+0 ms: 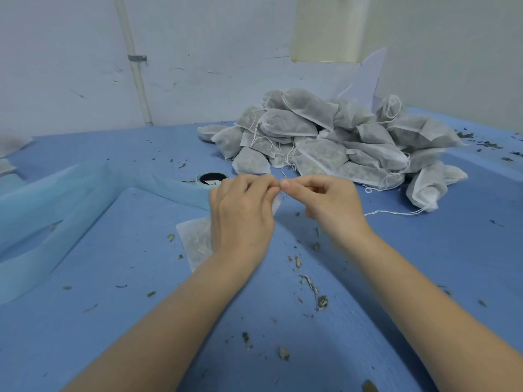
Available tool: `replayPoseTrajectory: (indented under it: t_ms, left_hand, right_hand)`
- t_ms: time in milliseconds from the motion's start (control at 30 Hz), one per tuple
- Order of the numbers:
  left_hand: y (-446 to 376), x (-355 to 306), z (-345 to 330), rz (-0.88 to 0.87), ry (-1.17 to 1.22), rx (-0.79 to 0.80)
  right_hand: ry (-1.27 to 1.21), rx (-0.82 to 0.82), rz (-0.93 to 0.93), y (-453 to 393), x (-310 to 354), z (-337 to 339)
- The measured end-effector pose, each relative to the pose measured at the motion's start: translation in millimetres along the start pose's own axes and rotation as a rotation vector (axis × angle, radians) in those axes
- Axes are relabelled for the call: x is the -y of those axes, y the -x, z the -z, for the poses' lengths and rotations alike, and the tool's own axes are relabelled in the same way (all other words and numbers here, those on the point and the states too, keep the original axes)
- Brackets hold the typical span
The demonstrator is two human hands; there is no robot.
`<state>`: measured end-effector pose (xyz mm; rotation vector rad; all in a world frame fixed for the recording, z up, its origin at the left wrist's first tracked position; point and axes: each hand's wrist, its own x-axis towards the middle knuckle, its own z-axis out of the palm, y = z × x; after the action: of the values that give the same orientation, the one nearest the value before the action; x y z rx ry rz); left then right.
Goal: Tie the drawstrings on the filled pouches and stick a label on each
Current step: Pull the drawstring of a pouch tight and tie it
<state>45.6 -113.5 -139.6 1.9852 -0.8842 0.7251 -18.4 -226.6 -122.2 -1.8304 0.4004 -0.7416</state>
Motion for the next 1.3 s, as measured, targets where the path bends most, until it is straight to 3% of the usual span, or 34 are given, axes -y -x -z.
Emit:
replayPoseTrajectory:
  t_ms: [233, 533, 767, 900, 967, 1067, 1133, 1233, 1300]
  left_hand:
    - [-7, -10, 4, 0.271, 0.293, 0.037]
    - [-10, -9, 8, 0.279, 0.207, 0.107]
    - [-23, -2, 13, 0.342, 0.195, 0.024]
    - [-16, -1, 7, 0.373, 0.381, 0.065]
    - [-13, 1, 4, 0.483, 0.433, 0.144]
    - [-14, 3, 1, 0.730, 0.511, 0.347]
    - [-15, 2, 1, 0.860, 0.744, 0.521]
    - [-14, -4, 1, 0.990, 1.168, 0.584]
    - [-14, -2, 0, 1.020, 1.264, 0.541]
  right_hand:
    - [-0.176, 0.112, 0.026, 1, -6, -17]
    - [-0.186, 0.119, -0.055, 1, -8, -17]
    - [-0.091, 0.014, 0.086, -6, -5, -7]
    - [-0.207, -0.137, 0.054, -5, -2, -5]
    - [-0.374, -0.276, -0.036, -8, -2, -1]
    - [-0.589, -0.463, -0.155, -14, -4, 1]
    - [-0.641, -0.543, -0.180, -16, -7, 0]
    - [-0.627, -0.497, -0.183, -16, -10, 0]
    - [-0.579, -0.401, -0.157, -15, -11, 2]
